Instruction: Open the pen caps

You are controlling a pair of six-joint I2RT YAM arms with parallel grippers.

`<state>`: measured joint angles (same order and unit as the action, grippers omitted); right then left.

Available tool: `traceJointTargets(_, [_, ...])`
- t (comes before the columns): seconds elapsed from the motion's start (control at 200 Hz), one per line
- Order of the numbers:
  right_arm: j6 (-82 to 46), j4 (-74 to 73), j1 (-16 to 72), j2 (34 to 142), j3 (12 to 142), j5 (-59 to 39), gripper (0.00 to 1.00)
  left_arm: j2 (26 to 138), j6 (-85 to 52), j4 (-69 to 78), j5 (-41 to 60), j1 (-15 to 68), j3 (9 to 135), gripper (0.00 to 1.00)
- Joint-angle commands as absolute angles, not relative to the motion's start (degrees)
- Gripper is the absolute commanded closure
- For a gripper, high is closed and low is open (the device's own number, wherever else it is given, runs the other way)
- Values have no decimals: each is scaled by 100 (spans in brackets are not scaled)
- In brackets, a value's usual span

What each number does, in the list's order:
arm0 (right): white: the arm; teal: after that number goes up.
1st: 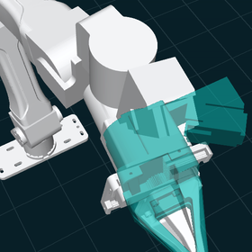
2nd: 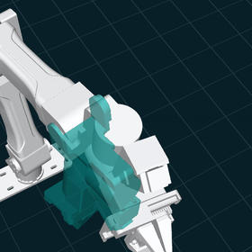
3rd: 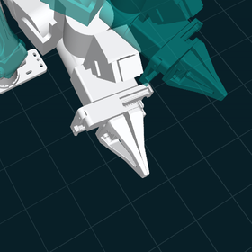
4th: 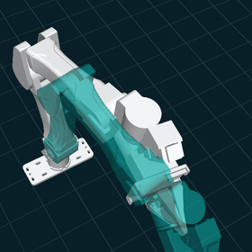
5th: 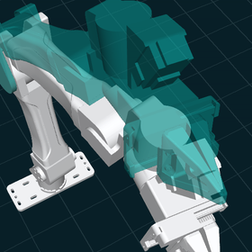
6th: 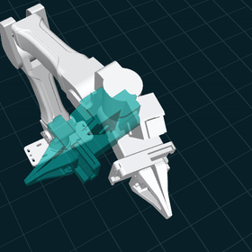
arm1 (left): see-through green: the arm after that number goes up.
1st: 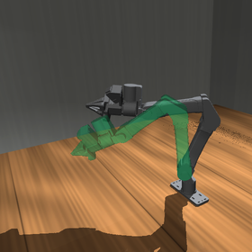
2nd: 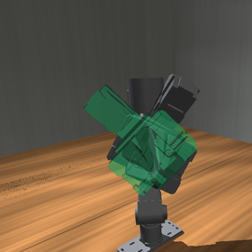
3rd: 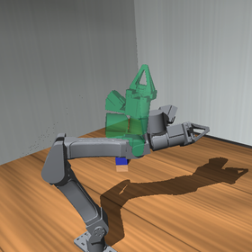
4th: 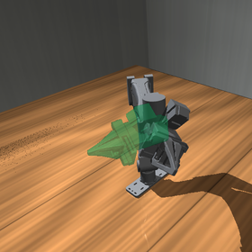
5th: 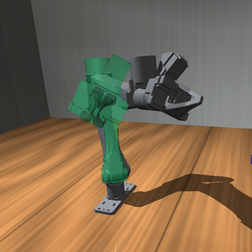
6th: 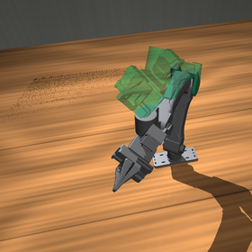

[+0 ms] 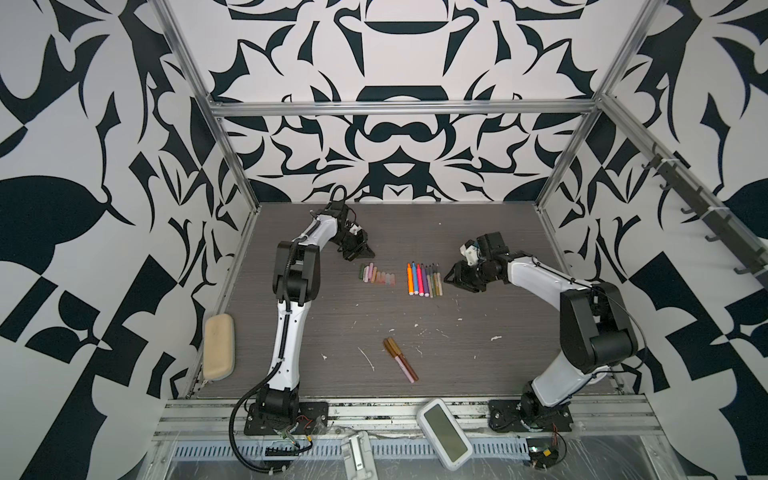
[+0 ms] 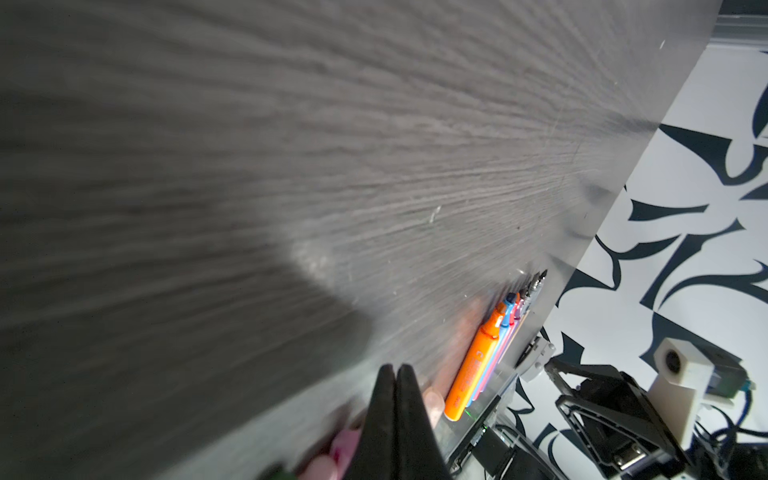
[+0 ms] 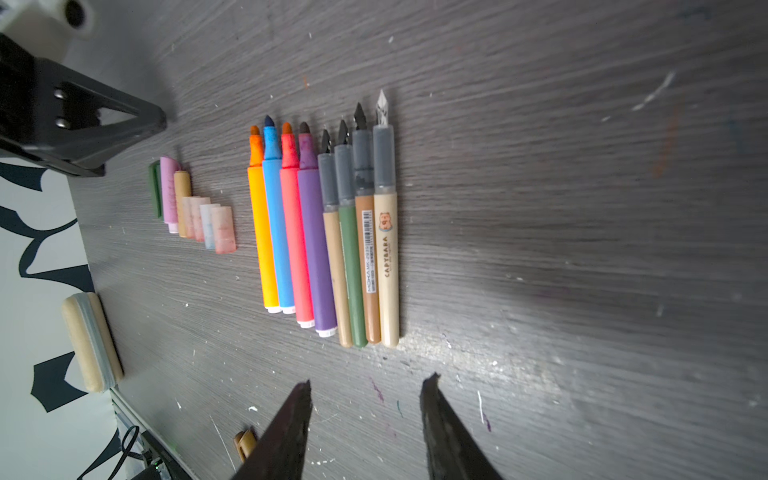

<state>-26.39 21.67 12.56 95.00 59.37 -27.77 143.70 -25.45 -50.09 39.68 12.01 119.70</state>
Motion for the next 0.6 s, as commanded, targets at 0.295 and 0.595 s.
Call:
traceJointTargets(0.295, [-2488,2419,1239,9272,5941,-2716,54,14754,-2158,-4693,4974,1055,11611,100])
traceJointTargets(0.595, [-2473,2430,1239,9290,5977,-2733,54,14477,-2158,-4380,4923,984,11014,100])
